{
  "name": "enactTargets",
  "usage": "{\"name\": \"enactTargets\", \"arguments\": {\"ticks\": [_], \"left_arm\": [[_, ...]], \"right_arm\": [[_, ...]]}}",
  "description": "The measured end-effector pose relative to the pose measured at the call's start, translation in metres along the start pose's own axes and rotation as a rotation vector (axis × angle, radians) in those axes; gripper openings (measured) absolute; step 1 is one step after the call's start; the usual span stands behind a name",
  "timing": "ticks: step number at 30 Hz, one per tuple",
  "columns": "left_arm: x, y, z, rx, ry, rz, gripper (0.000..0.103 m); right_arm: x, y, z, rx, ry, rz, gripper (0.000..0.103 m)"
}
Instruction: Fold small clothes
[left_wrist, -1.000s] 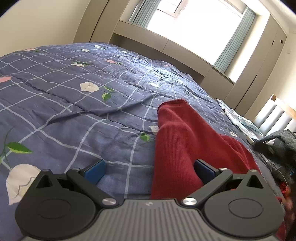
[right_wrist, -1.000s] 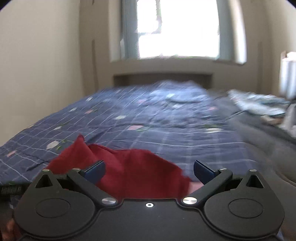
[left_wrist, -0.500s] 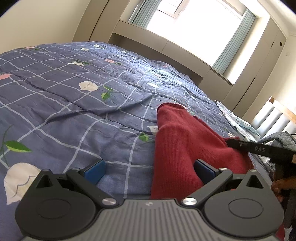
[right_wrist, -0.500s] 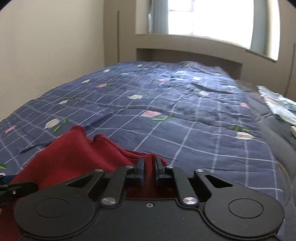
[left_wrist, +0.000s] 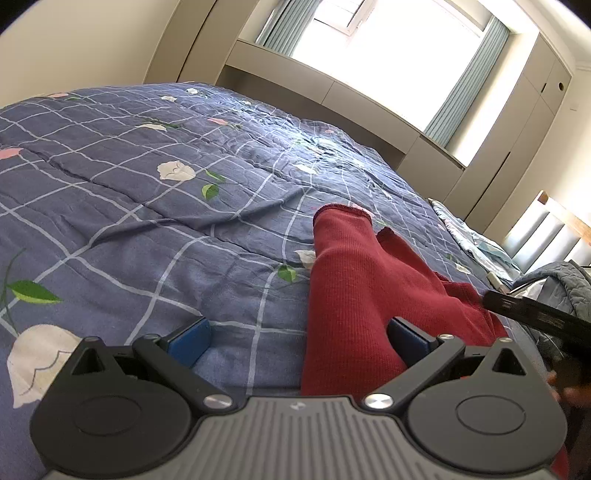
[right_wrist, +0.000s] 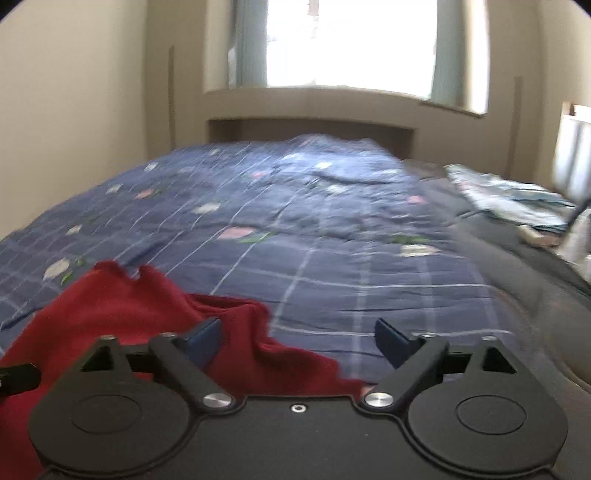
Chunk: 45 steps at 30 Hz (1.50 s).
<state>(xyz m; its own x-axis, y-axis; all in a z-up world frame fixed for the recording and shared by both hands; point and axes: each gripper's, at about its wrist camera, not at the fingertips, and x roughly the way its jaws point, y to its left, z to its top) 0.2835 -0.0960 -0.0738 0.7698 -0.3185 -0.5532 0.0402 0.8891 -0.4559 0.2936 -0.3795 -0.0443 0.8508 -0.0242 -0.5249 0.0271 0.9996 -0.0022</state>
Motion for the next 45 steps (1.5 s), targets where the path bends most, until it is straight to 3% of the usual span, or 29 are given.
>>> {"name": "enactTargets", "arguments": {"ticks": [5, 9, 13, 24, 30, 33, 36, 40, 45], "left_arm": [[0.0, 0.0, 0.0, -0.001, 0.0, 0.0, 0.103], [-0.001, 0.0, 0.0, 0.0, 0.0, 0.0, 0.103], [-0.001, 0.0, 0.0, -0.001, 0.0, -0.001, 0.103], [-0.003, 0.0, 0.002, -0.004, 0.002, -0.006, 0.102], [-0.016, -0.006, 0.019, 0.092, 0.037, -0.091, 0.103], [-0.014, -0.012, 0.032, 0.128, 0.071, -0.151, 0.103], [-0.002, -0.015, 0.042, 0.16, 0.129, -0.152, 0.103], [0.026, -0.008, 0.044, 0.128, 0.296, -0.129, 0.103], [0.027, -0.003, 0.038, 0.127, 0.281, -0.144, 0.103]], "right_arm": [[-0.037, 0.001, -0.025, 0.074, -0.027, 0.034, 0.102], [-0.044, 0.006, -0.048, 0.064, 0.021, -0.024, 0.102], [-0.045, -0.008, -0.068, 0.196, 0.027, 0.008, 0.102], [-0.047, -0.013, -0.072, 0.263, 0.028, 0.036, 0.102], [-0.044, -0.021, -0.069, 0.332, 0.028, 0.086, 0.102], [-0.041, -0.021, -0.066, 0.352, 0.041, 0.079, 0.102], [-0.04, -0.021, -0.065, 0.384, 0.037, 0.07, 0.102], [-0.038, -0.024, -0.069, 0.426, 0.023, 0.082, 0.103], [-0.037, -0.024, -0.072, 0.425, 0.013, 0.084, 0.103]]}}
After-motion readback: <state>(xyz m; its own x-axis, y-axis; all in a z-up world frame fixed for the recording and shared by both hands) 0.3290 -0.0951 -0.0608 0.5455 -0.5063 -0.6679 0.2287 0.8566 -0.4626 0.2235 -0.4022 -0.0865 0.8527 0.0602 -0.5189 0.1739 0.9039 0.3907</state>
